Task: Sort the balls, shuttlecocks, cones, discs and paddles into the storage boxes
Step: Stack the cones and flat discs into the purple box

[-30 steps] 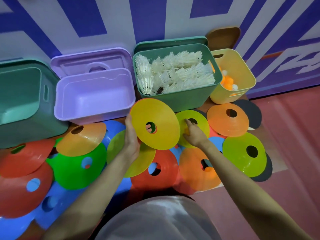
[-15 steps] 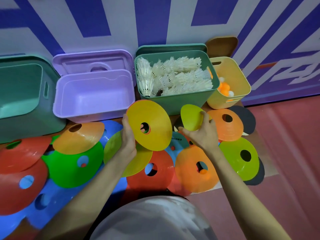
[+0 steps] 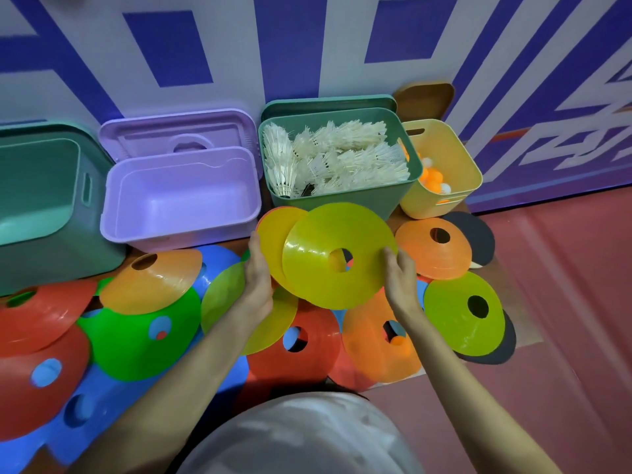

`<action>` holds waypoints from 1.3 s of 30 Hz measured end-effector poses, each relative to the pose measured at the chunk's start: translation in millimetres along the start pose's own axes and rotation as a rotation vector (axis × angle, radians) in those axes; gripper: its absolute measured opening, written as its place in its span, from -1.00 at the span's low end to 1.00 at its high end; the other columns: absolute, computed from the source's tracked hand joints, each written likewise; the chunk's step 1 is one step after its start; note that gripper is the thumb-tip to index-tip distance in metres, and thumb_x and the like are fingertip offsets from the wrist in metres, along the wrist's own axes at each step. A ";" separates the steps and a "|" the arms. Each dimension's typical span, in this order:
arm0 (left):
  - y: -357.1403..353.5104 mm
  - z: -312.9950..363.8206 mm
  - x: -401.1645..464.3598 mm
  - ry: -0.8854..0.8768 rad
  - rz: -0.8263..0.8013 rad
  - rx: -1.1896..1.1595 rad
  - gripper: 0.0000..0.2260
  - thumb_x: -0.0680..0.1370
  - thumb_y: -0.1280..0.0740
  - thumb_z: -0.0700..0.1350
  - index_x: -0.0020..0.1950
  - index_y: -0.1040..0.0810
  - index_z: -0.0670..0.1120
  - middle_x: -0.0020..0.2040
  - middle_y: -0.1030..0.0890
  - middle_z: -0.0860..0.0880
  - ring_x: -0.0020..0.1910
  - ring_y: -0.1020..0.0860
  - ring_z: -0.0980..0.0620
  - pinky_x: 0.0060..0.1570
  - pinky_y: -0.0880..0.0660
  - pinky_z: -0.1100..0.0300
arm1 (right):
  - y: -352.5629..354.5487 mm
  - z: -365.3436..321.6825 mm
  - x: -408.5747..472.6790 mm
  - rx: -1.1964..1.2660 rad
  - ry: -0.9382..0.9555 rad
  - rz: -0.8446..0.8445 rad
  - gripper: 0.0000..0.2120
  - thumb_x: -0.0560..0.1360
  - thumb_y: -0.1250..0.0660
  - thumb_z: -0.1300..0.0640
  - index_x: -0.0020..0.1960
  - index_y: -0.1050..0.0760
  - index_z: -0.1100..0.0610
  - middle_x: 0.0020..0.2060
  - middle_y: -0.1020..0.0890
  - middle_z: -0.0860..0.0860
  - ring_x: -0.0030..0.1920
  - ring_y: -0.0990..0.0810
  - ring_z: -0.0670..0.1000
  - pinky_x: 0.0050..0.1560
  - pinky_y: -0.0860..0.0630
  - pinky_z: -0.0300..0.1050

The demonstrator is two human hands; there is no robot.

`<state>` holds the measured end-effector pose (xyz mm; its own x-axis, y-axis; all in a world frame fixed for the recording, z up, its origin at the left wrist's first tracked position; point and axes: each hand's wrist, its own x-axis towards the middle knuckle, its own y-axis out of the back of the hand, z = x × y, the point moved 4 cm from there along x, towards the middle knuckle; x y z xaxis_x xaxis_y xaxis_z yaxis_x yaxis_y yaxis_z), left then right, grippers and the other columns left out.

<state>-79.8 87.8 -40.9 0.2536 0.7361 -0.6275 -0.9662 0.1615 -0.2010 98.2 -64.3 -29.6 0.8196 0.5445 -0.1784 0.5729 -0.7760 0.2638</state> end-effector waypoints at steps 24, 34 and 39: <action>-77.2 -9.6 -3.4 0.072 -0.350 0.171 -0.71 0.60 -0.14 0.23 0.15 -0.53 0.12 0.09 -0.65 -0.05 0.11 -0.60 -0.07 0.14 -0.54 -0.09 | 58.8 47.7 84.2 -0.650 0.089 0.023 -0.49 0.56 -0.25 0.20 0.46 -0.21 0.27 0.35 -0.29 0.24 0.23 -0.45 0.23 0.21 -0.42 0.02; -81.4 -20.4 4.8 0.101 -0.354 0.199 -0.76 0.59 -0.14 0.23 0.08 -0.52 0.17 0.05 -0.66 0.01 0.14 -0.59 -0.06 0.21 -0.49 -0.16 | 72.2 77.1 132.6 -0.955 -0.145 -0.240 -0.34 0.49 -0.32 0.22 0.51 -0.12 0.24 0.37 -0.26 0.34 0.34 -0.31 0.29 0.22 -0.36 0.01; -72.7 -19.0 13.0 0.082 -0.256 0.165 -0.73 0.58 -0.20 0.21 0.15 -0.54 0.11 0.07 -0.66 -0.04 0.13 -0.60 -0.08 0.17 -0.52 -0.11 | 67.4 49.0 112.2 -0.951 -0.097 -0.073 -0.27 0.37 -0.49 -0.05 0.37 -0.27 0.25 0.26 -0.32 0.34 0.27 -0.34 0.32 0.07 -0.44 0.10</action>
<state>-5.3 73.2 -48.7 0.4860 0.6033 -0.6323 -0.8632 0.4444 -0.2395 229.0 -71.1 -78.3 0.8031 0.5197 -0.2913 0.4136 -0.1345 0.9005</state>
